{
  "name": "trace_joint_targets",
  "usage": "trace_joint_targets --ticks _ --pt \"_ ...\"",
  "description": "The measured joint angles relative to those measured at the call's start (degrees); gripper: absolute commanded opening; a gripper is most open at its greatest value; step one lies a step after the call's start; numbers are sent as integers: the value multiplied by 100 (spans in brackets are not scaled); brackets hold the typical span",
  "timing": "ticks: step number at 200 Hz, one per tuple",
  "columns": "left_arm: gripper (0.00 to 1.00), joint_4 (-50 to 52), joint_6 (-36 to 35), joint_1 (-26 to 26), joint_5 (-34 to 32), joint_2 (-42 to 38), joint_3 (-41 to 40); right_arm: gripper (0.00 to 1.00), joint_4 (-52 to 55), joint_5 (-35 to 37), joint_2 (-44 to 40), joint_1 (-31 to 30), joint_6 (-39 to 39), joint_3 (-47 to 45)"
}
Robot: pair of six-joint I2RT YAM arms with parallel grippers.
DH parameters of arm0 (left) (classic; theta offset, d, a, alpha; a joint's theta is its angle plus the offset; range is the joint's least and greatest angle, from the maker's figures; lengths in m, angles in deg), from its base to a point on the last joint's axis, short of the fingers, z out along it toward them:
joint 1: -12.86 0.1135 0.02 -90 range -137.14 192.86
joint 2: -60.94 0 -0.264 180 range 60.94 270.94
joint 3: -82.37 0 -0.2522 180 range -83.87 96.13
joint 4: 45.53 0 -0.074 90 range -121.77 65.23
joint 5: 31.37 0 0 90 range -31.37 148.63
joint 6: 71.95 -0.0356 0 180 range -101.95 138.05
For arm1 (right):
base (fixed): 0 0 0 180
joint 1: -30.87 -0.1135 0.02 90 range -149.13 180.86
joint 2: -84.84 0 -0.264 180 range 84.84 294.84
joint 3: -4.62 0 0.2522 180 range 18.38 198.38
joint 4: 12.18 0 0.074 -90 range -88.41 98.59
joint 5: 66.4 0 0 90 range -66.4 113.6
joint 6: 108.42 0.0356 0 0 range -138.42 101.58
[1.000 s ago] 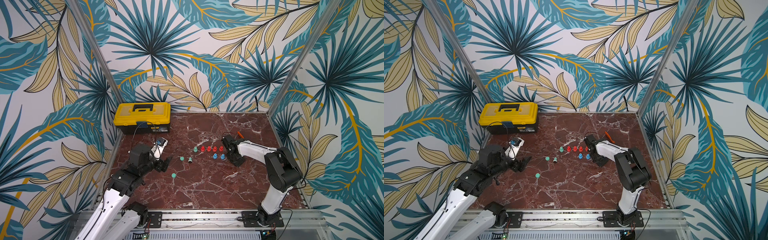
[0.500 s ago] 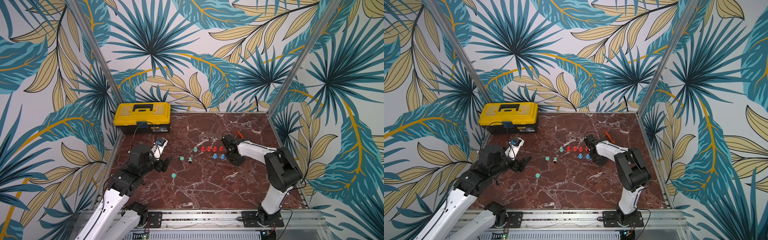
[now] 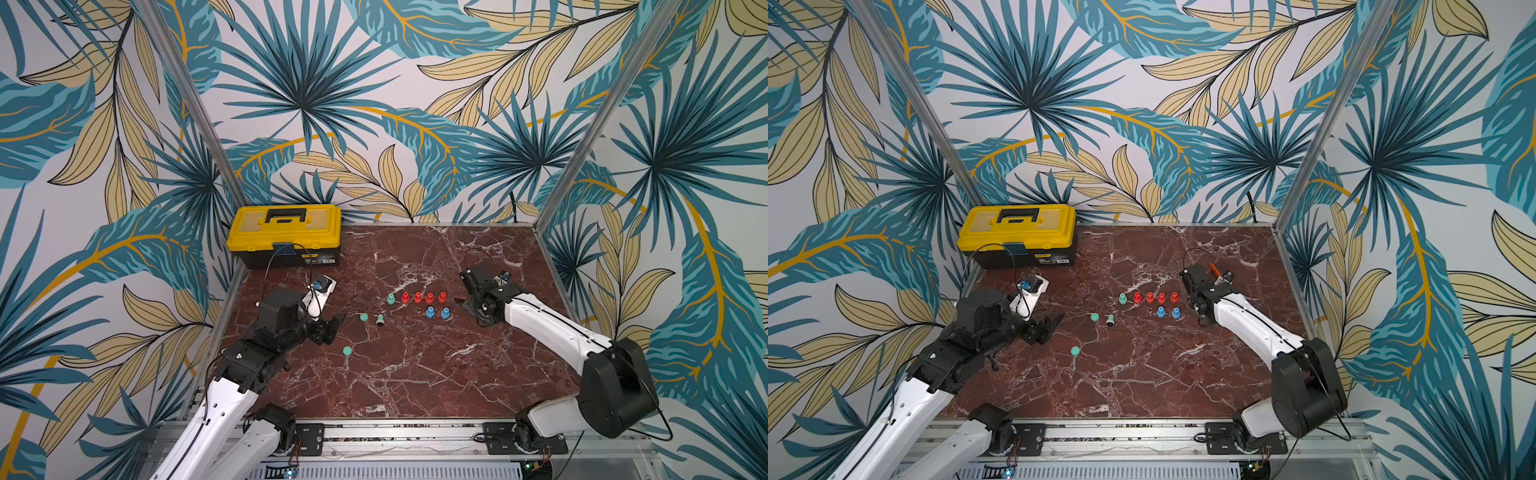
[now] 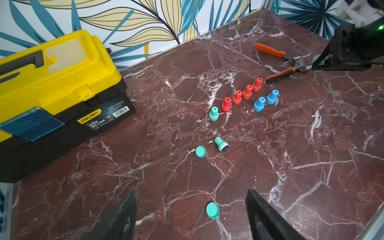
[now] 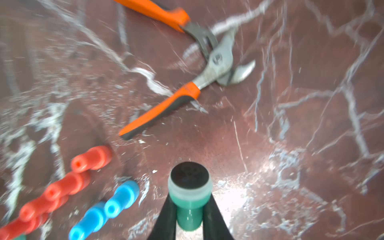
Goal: Close the stamp cap
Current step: Pick up the stamp from the center of the board.
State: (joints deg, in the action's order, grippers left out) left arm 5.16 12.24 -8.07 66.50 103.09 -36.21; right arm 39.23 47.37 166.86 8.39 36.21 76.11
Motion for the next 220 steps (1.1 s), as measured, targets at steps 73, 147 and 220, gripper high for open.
trace_joint_targets --ticks 73,147,220 --pt "78 15 1082 -76 734 879 785 0 -1182 -1364 -1462 2 -3195 -422" --pt "76 -22 2116 -964 841 2142 1637 2 -2009 -4756 -1519 0 -6502 -455" --pt "72 -175 3265 -1674 1040 3086 2035 2 -1980 -6067 -1377 -525 -8633 -411"
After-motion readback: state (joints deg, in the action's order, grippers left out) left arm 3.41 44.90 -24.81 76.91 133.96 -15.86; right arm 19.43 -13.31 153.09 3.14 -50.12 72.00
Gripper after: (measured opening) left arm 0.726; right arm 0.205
